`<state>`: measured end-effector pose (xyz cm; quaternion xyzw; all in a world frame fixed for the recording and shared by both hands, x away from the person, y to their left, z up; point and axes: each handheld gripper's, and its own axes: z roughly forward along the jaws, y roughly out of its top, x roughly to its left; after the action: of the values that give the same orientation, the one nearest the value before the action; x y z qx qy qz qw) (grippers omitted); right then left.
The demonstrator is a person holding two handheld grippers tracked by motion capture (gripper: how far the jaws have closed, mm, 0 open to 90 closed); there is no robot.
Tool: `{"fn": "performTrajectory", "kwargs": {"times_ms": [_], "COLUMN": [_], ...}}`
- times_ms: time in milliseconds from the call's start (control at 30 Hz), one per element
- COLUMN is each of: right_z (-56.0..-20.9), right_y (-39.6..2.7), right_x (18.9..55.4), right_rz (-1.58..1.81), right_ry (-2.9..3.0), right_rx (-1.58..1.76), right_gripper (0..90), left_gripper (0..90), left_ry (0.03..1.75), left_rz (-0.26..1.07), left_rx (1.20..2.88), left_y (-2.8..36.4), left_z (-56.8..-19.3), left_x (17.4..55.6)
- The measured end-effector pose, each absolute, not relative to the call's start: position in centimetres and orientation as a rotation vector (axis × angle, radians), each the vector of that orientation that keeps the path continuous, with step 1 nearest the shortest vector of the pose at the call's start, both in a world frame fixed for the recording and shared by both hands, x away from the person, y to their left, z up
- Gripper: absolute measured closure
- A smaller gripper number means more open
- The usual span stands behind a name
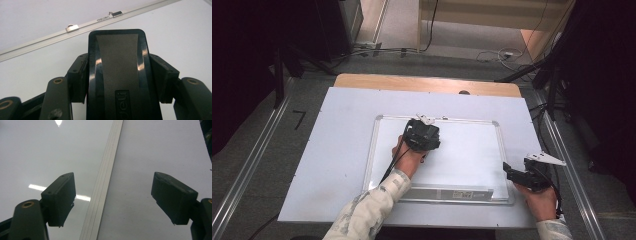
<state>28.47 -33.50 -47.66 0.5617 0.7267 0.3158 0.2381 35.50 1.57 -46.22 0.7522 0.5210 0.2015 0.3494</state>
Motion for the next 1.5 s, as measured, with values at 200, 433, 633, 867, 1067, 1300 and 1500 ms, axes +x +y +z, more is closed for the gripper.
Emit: {"fn": "performTrajectory", "kwargs": {"times_ms": [200,433,633,867,1067,1300,1500], "right_z": [-47.7,-47.7,-47.6,-47.6,-47.6,-47.6,-47.6], "right_y": [-33.4,-33.4,-33.4,-33.4,-33.4,-33.4,-33.4], "right_x": [28.5,28.5,28.4,28.5,28.4,28.5,28.5], "right_rz": [0.861,0.857,0.863,0.863,0.862,0.859,0.857], "right_ry": [1.99,1.992,1.991,1.988,1.989,1.987,1.988], "right_rx": [1.538,1.54,1.538,1.542,1.54,1.544,1.543], "right_gripper": [18.4,18.4,18.4,18.4,18.4,18.4,18.4], "left_gripper": [39.7,39.7,39.7,39.5,39.5,39.5,39.3], "left_ry": [1.396,1.477,1.506,1.559,1.626,1.682,1.731], "left_rz": [0.55,0.587,0.612,0.61,0.593,0.565,0.557], "left_rx": [1.931,1.883,1.857,1.811,1.774,1.743,1.718], "left_y": [4.1,6.8,8.8,10.6,11.7,12.1,11.9], "left_z": [-45.8,-45.9,-45.7,-46.0,-46.9,-48.4,-49.1], "left_x": [34.6,32.6,30.7,28.7,27.2,26.0,25.7]}}
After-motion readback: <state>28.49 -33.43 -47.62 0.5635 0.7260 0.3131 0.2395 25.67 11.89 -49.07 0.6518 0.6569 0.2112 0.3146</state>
